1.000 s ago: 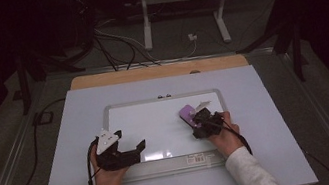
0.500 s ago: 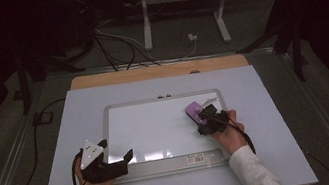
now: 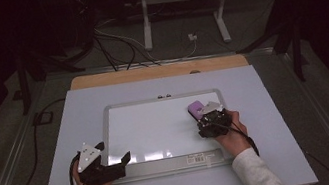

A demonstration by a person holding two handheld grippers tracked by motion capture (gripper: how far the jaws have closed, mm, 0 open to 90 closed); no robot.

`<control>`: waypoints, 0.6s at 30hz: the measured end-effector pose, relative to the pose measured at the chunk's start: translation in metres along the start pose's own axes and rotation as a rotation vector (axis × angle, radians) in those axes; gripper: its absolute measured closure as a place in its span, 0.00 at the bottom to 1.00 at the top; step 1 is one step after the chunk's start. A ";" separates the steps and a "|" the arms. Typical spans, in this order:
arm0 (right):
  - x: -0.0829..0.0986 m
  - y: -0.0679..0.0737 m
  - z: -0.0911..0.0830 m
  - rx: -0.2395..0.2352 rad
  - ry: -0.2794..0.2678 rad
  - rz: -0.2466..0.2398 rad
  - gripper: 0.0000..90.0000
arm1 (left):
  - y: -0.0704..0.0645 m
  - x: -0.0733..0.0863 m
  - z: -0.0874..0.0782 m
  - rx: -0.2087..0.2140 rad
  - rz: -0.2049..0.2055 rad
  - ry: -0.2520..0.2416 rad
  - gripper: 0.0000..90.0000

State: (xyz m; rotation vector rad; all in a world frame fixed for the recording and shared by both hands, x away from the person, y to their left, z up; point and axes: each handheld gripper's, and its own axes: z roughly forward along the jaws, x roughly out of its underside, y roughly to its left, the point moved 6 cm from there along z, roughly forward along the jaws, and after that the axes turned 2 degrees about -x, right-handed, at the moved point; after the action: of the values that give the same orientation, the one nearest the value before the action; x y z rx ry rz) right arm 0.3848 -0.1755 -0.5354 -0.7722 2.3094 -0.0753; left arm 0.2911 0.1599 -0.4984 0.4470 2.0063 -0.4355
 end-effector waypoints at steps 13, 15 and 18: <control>0.008 -0.019 0.007 0.019 0.006 0.128 0.55 | 0.000 0.001 0.001 -0.002 0.004 0.004 0.03; 0.006 -0.021 0.005 0.021 -0.008 0.144 0.55 | -0.001 0.001 0.002 -0.002 0.008 0.007 0.03; 0.005 -0.023 0.007 0.005 -0.005 0.167 0.56 | -0.001 0.001 0.002 -0.001 0.007 0.004 0.03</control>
State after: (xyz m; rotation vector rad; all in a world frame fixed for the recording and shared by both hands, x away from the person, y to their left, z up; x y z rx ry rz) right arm 0.3978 -0.1958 -0.5379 -0.5742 2.3587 -0.0042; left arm 0.2915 0.1580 -0.4996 0.4549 2.0086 -0.4296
